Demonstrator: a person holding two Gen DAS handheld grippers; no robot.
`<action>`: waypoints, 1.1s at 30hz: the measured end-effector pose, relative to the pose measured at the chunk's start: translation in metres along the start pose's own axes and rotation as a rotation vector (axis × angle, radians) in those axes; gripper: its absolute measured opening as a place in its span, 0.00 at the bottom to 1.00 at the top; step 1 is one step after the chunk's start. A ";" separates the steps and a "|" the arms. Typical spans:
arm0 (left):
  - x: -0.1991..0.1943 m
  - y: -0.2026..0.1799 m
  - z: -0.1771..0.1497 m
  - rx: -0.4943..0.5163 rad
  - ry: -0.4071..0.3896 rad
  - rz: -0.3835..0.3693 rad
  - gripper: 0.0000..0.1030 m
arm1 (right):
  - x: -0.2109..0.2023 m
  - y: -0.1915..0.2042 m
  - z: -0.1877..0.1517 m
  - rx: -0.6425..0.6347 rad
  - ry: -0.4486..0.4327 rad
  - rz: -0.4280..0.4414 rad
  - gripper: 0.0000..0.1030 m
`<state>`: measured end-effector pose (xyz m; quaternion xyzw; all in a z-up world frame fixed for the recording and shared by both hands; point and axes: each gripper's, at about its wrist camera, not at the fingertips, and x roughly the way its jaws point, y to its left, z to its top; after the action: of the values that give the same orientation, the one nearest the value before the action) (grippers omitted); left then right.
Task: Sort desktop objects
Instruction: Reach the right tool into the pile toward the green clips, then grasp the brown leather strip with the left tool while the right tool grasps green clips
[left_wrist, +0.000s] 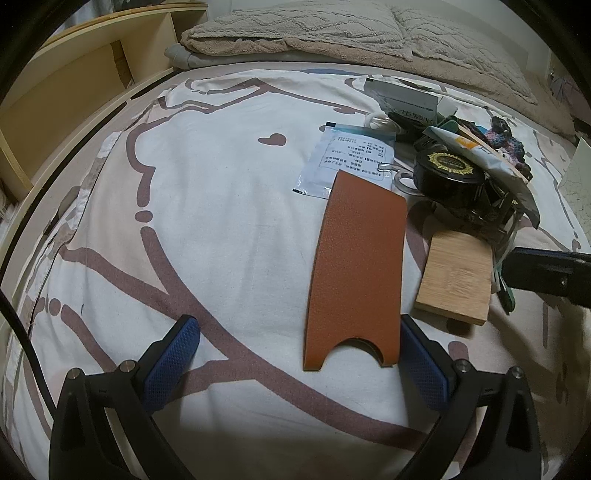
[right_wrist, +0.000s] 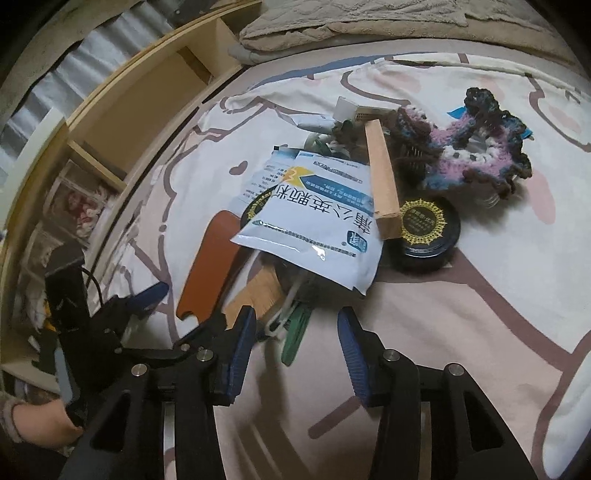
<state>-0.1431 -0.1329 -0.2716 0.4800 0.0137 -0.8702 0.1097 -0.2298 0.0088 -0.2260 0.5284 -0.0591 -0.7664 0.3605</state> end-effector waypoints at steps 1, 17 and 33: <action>0.000 0.000 0.000 0.000 0.000 0.000 1.00 | 0.001 0.000 0.001 0.006 -0.001 0.003 0.39; 0.000 0.000 0.000 0.000 -0.001 0.000 1.00 | -0.006 0.003 -0.002 -0.070 0.020 0.012 0.05; 0.001 -0.001 0.000 0.003 0.000 0.003 1.00 | -0.045 -0.018 -0.032 -0.099 0.098 0.034 0.04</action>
<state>-0.1439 -0.1319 -0.2719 0.4801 0.0118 -0.8701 0.1104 -0.2030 0.0593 -0.2142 0.5459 -0.0125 -0.7352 0.4018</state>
